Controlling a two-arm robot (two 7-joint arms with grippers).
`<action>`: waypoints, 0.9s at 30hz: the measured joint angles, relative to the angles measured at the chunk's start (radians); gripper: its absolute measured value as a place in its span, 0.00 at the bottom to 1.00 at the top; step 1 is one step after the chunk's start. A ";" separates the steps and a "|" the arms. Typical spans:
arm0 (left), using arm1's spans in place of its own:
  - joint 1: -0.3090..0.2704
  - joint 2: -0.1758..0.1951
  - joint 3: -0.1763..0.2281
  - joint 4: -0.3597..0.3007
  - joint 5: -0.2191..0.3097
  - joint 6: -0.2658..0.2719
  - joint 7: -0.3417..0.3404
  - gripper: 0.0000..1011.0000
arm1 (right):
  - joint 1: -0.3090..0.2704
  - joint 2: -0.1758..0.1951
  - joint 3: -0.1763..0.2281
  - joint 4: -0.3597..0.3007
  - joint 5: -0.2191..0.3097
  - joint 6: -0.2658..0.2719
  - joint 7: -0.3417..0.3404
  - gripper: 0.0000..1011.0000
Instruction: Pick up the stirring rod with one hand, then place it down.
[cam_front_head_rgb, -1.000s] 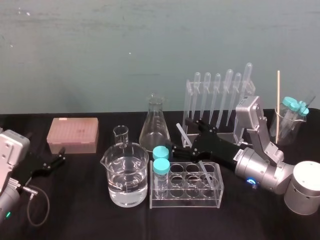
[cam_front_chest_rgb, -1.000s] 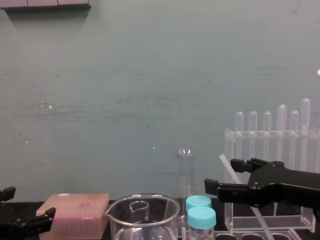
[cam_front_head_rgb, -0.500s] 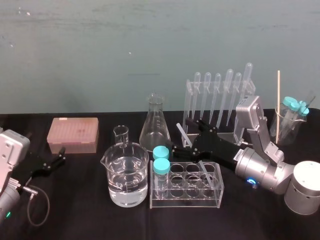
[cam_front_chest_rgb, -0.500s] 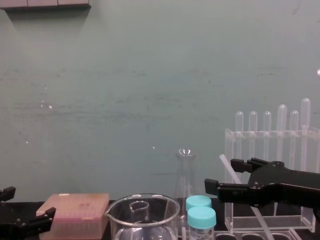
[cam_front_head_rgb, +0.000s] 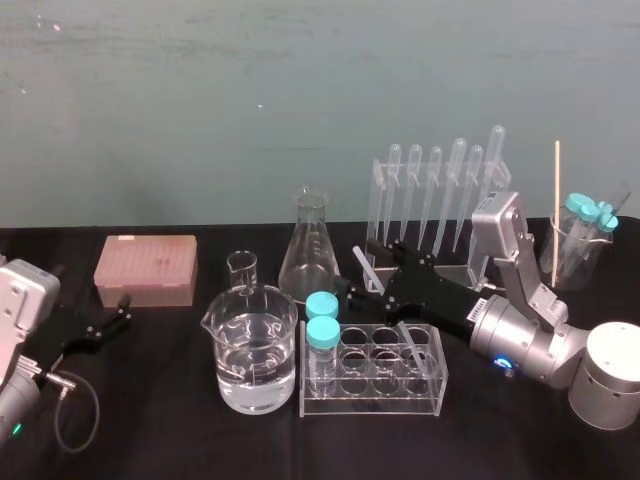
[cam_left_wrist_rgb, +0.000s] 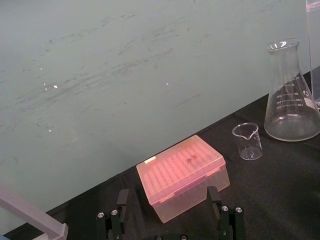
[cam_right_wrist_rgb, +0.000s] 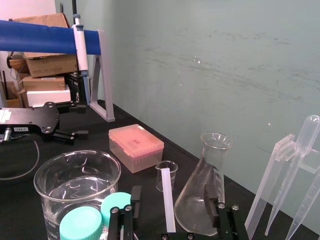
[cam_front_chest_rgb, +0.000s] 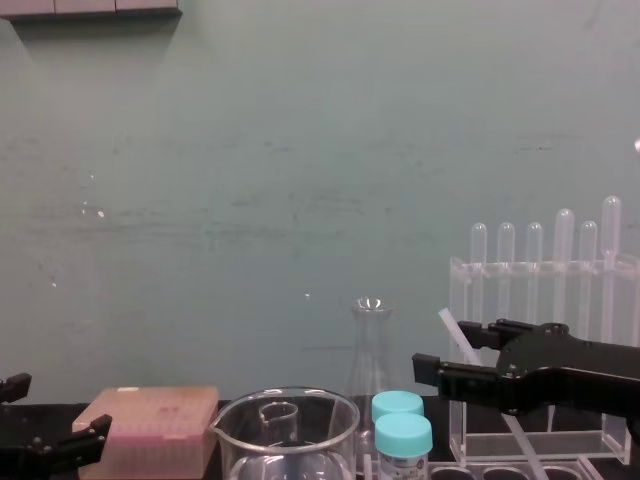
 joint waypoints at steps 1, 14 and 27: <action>0.000 0.000 0.000 0.000 0.000 0.000 0.000 0.99 | 0.000 0.000 0.000 0.000 0.000 0.000 0.000 0.81; 0.000 0.000 0.000 0.000 0.000 0.000 0.000 0.99 | 0.000 0.000 0.000 0.000 0.001 0.000 0.000 0.36; 0.000 0.000 0.000 0.000 0.000 0.000 0.000 0.99 | 0.000 0.000 0.000 0.000 0.001 0.000 0.000 0.07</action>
